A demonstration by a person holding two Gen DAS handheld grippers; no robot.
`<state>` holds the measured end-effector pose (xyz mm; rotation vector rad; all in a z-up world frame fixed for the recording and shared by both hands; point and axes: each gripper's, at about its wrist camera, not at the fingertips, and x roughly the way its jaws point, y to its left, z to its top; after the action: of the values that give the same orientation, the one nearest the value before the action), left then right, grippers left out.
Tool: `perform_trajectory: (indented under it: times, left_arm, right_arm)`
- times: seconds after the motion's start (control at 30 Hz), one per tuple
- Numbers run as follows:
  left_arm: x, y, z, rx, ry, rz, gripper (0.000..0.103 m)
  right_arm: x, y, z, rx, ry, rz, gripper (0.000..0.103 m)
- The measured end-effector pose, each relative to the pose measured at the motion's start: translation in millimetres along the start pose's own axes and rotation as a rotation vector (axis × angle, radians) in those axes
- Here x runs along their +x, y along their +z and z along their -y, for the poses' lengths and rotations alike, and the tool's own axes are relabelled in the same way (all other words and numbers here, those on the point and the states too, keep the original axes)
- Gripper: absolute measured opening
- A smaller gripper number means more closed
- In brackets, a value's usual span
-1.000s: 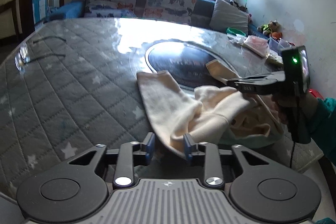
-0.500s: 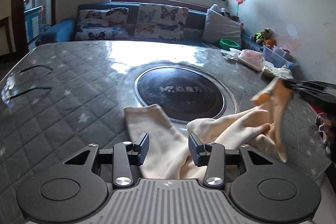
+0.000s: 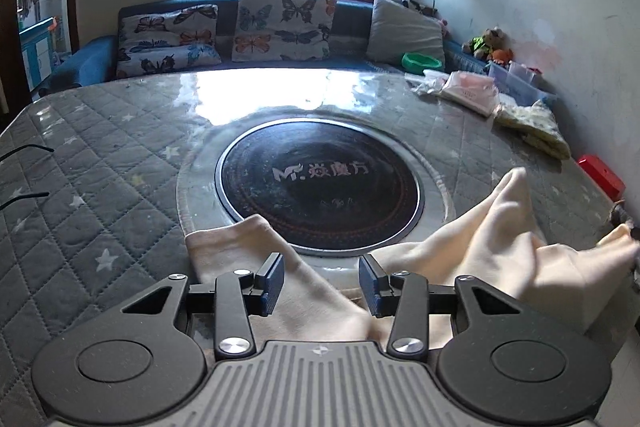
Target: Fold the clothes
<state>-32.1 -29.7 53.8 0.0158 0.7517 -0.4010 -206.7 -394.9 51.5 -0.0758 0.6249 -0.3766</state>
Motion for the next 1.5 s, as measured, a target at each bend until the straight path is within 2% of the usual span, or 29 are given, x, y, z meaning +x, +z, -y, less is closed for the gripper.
perform_trajectory:
  times: [0.1,0.27,0.43,0.63,0.77,0.9,1.0,1.1,1.2,1.23,1.27,1.37,1.5]
  left_arm:
    - [5,1,3,0.004,-0.012,-0.013,0.045]
    - [21,9,16,0.05,-0.066,-0.037,0.045]
    - [46,7,29,0.078,-0.074,-0.088,0.045]
    - [61,9,38,0.084,-0.143,-0.107,0.045]
    - [73,10,44,0.1,-0.158,-0.131,0.043]
    - [76,9,49,0.123,-0.174,-0.129,0.021]
    - [75,10,50,0.125,-0.181,-0.114,0.016]
    - [67,16,46,0.089,-0.202,-0.07,0.015]
    - [47,22,47,0.081,-0.266,0.005,0.015]
    - [38,20,51,0.105,-0.292,0.033,0.015]
    - [28,18,55,0.134,-0.317,0.062,0.015]
    - [1,3,72,0.26,-0.41,0.14,0.015]
    - [-10,-25,94,0.399,-0.533,0.125,0.015]
  right_arm:
    - [2,-6,5,0.022,-0.001,-0.029,0.008]
    - [-3,15,9,0.052,0.038,0.039,0.019]
    - [17,43,-12,0.054,0.215,0.038,0.03]
    - [59,64,-30,0.098,0.33,0.01,0.038]
    - [84,74,-38,0.121,0.37,-0.02,0.042]
    - [110,82,-47,0.158,0.406,-0.056,0.043]
    - [126,84,-52,0.193,0.423,-0.085,0.043]
    - [142,83,-60,0.215,0.421,-0.119,0.041]
    - [150,81,-66,0.206,0.423,-0.133,0.026]
    - [150,81,-68,0.199,0.421,-0.131,0.015]
    - [150,80,-68,0.19,0.418,-0.126,0.011]
    - [139,79,-64,0.179,0.417,-0.092,0.004]
    - [122,72,-56,0.122,0.382,-0.065,0.004]
